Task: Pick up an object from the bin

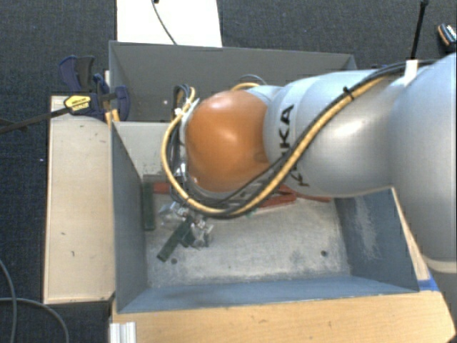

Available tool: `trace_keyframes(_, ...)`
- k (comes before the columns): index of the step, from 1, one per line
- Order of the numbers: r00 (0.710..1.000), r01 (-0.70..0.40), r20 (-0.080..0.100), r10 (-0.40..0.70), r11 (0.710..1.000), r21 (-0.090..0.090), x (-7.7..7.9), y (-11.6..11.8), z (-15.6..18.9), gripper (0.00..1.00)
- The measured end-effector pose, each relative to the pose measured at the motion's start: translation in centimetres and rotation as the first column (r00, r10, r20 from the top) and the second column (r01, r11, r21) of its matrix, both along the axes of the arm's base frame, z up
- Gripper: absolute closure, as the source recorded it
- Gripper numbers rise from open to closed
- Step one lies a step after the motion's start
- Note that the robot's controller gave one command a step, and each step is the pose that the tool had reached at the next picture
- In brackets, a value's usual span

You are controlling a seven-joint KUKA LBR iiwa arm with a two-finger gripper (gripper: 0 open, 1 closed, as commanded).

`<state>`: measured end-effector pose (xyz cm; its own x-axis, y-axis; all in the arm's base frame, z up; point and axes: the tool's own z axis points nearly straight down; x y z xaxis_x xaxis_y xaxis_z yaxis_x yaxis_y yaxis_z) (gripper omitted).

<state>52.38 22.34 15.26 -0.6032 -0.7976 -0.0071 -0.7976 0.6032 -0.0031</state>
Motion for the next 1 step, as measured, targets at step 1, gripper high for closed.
trace_keyframes(1, 1.000, 0.010, -0.001, -0.010, 1.000, 0.000, 0.11, 0.06, 1.17, 1.00)
